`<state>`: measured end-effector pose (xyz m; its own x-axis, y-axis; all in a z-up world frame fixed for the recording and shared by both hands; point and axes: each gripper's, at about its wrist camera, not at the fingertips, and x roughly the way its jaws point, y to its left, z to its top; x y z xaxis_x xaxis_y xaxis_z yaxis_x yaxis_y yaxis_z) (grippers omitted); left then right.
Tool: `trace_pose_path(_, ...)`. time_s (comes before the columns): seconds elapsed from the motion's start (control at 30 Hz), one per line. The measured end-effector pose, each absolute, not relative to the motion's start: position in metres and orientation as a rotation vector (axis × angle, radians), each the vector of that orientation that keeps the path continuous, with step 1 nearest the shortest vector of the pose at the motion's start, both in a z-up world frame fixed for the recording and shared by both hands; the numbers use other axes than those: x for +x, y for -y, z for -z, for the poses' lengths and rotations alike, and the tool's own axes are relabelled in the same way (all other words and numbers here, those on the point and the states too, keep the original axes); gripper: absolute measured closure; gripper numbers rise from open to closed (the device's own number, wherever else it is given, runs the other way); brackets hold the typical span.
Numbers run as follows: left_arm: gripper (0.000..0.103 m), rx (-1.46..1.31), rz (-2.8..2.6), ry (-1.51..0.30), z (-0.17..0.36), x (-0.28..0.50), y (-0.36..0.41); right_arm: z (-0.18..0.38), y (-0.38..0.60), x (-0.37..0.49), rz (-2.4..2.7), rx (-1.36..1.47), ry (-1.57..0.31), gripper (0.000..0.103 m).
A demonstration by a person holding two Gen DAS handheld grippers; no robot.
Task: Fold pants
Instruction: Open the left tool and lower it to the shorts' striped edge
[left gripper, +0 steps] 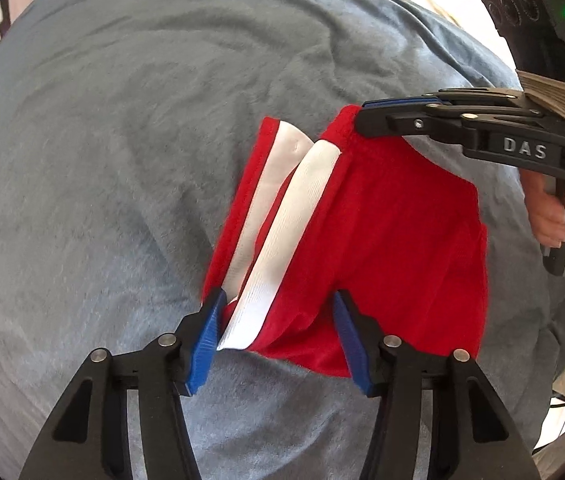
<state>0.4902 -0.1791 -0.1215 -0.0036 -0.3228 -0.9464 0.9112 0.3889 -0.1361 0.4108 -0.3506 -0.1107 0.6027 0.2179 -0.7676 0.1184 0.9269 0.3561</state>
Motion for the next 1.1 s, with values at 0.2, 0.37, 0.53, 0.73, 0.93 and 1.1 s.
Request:
trace_pose_path(0.2, 0.049, 0.62, 1.058, -1.204, 0.127, 0.493, 0.179, 0.12, 0.355, 0.419, -0.029, 0.411, -0.937, 0.095)
trace_pose_path(0.37, 0.043, 0.566, 0.997, -1.204, 0.116, 0.493, 0.171, 0.123, 0.353, 0.423, -0.019, 0.388, -0.962, 0.089)
trace_pose_path(0.53, 0.019, 0.631, 0.816, -1.087, 0.092, 0.481, 0.155, 0.108, 0.358, 0.411, 0.055, 0.319, -0.943, 0.065)
trace_pose_path(0.73, 0.019, 0.515, 0.759, -1.055, 0.076, 0.473, 0.14, 0.09, 0.359, 0.392, 0.073, 0.3, -0.938, 0.065)
trace_pose_path(0.93, 0.02, 0.288, 0.706, -1.147, 0.095, 0.483, 0.127, 0.083, 0.352, 0.366, 0.109, 0.319, -0.958, 0.056)
trace_pose_path(1.1, 0.02, 0.164, 0.693, -1.164, 0.104, 0.485, 0.127, 0.095, 0.352, 0.347, 0.218, 0.422, -0.995, 0.056)
